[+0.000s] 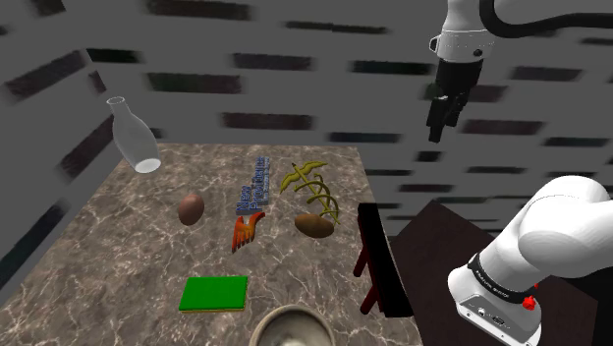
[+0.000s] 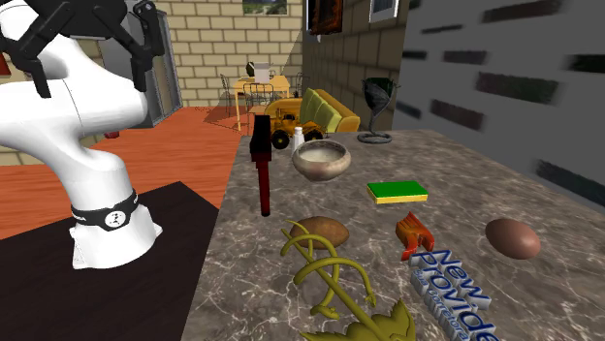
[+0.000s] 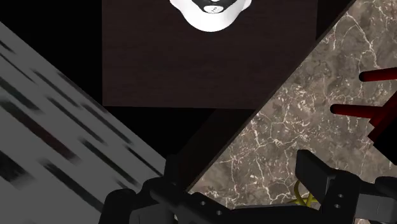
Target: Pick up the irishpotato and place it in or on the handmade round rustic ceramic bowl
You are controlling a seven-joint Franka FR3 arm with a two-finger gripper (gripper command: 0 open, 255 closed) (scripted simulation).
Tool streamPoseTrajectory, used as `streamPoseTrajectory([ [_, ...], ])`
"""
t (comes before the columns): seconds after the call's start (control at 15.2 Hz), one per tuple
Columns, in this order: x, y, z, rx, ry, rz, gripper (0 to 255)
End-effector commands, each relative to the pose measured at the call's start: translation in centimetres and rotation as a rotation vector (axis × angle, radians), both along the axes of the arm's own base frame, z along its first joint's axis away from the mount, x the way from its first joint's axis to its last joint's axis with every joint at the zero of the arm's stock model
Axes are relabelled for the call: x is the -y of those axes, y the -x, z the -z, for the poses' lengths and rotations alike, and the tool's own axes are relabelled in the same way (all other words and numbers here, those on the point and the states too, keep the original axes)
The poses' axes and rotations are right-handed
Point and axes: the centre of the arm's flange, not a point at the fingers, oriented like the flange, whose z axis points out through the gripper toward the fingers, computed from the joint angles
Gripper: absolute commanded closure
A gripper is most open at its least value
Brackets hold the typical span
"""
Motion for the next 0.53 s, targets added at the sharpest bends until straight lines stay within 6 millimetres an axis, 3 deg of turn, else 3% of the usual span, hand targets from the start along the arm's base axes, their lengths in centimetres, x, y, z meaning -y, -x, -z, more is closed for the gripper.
streamPoseTrajectory([
  [0.0,0.0,0.0,0.0,0.0,0.0,0.0,0],
  [0.46,-6.5,-2.9,5.7,0.067,0.021,-0.156,0],
])
